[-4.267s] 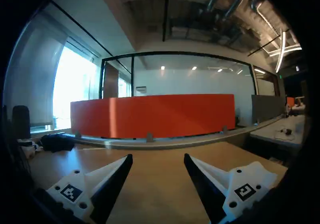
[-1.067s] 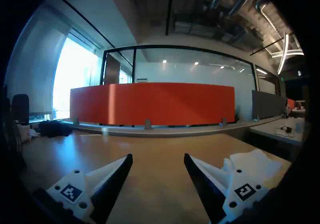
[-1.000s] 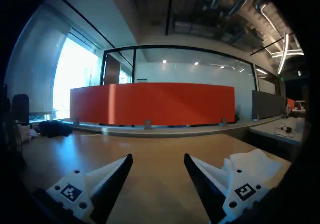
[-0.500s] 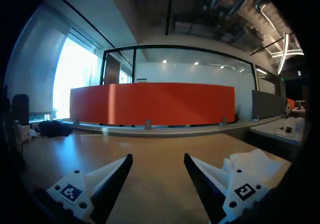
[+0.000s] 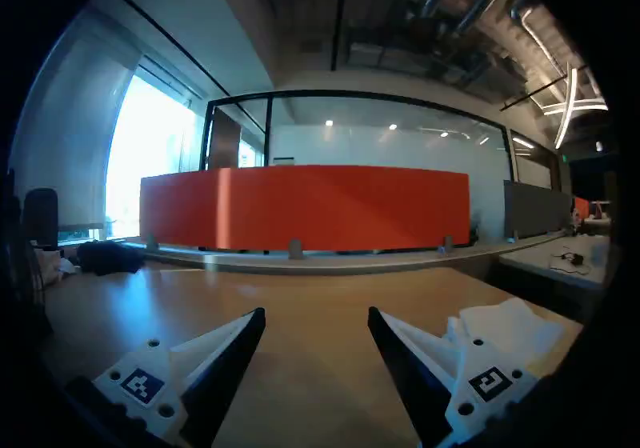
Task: Fold towel
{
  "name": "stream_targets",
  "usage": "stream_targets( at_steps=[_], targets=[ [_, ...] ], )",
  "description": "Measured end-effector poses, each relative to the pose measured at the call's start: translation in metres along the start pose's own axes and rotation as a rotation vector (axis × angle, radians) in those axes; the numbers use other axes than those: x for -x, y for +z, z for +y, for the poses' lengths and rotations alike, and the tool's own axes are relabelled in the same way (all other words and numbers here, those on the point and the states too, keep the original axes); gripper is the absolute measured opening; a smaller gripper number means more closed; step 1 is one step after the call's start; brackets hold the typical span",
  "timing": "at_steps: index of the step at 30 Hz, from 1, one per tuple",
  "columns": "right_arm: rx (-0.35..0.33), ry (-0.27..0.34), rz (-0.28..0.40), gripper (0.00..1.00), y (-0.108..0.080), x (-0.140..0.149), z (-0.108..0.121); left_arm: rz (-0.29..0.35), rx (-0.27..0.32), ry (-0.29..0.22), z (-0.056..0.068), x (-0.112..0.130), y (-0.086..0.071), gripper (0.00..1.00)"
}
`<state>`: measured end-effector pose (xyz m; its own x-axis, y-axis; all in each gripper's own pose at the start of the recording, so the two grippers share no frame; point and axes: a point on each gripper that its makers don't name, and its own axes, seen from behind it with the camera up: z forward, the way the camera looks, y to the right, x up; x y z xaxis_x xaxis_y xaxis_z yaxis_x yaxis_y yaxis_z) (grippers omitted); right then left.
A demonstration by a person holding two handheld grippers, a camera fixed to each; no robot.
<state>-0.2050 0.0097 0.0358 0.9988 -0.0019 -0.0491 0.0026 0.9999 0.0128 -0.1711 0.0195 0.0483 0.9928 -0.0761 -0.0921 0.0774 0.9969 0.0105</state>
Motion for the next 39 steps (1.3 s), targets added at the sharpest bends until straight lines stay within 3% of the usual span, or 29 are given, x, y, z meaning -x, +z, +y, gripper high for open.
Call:
stream_targets(
  at_steps=[39],
  targets=[
    [0.000,0.000,0.000,0.99,0.0014,0.0000,0.0031,0.000,0.000,0.000,-0.0003,-0.0001,0.0000,0.84]
  ],
)
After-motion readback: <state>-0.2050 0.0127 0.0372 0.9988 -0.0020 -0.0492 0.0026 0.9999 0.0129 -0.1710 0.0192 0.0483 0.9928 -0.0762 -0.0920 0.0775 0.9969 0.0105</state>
